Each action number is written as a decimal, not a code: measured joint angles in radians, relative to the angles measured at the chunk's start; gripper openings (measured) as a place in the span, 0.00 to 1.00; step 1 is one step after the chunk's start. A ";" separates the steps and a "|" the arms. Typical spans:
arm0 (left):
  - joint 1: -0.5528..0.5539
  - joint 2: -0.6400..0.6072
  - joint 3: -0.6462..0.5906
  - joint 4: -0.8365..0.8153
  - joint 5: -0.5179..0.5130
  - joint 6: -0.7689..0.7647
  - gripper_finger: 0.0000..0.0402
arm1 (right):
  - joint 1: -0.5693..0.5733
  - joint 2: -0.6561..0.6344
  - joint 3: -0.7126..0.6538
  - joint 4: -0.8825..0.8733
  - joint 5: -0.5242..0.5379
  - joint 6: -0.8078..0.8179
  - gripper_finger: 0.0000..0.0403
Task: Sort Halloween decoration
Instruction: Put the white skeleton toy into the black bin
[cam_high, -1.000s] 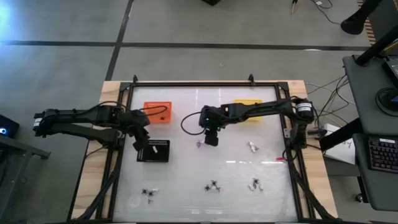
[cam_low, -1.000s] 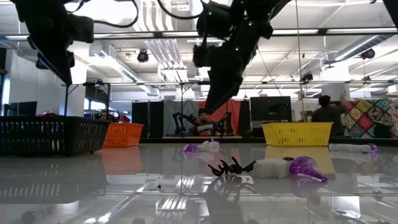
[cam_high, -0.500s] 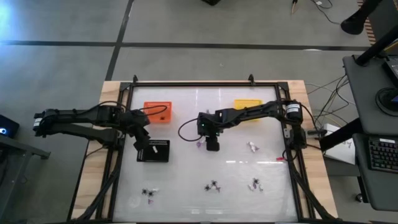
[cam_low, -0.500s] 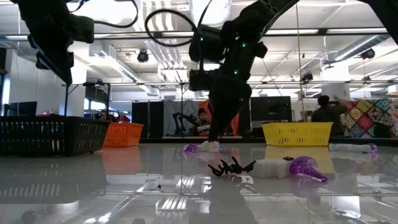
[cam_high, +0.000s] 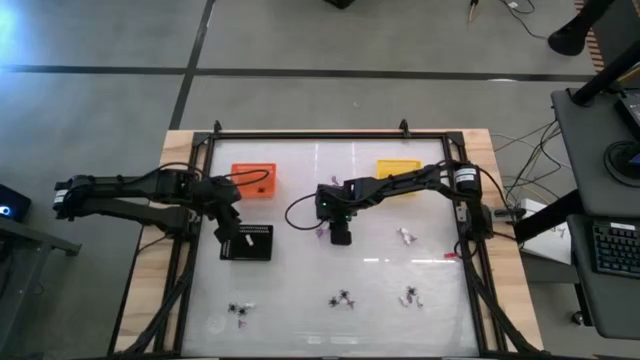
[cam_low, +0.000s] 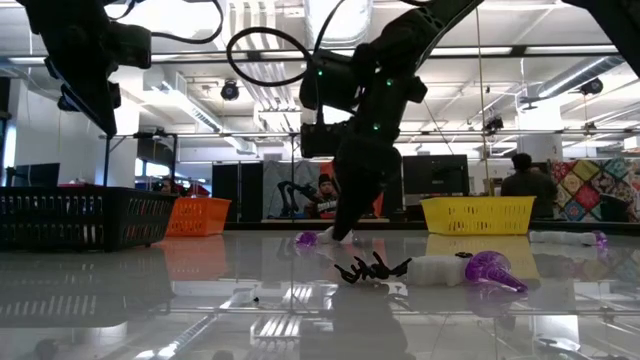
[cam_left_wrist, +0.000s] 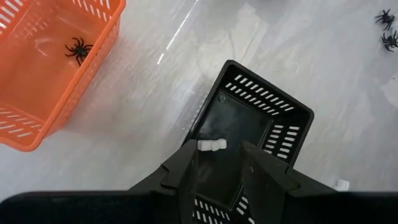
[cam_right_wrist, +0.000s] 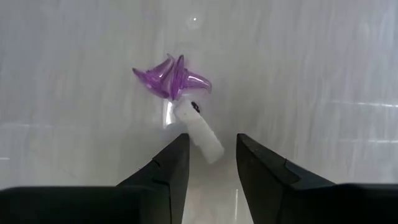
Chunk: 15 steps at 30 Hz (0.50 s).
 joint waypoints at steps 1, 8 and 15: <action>0.000 0.000 0.000 0.000 0.000 0.000 0.25 | 0.000 0.001 0.000 -0.003 0.000 0.003 0.28; 0.000 0.000 0.000 0.000 -0.001 0.020 0.25 | 0.000 0.001 0.004 -0.003 0.000 0.074 0.07; 0.000 0.000 0.000 0.000 -0.003 0.046 0.25 | 0.000 -0.002 0.025 -0.016 0.000 0.174 0.02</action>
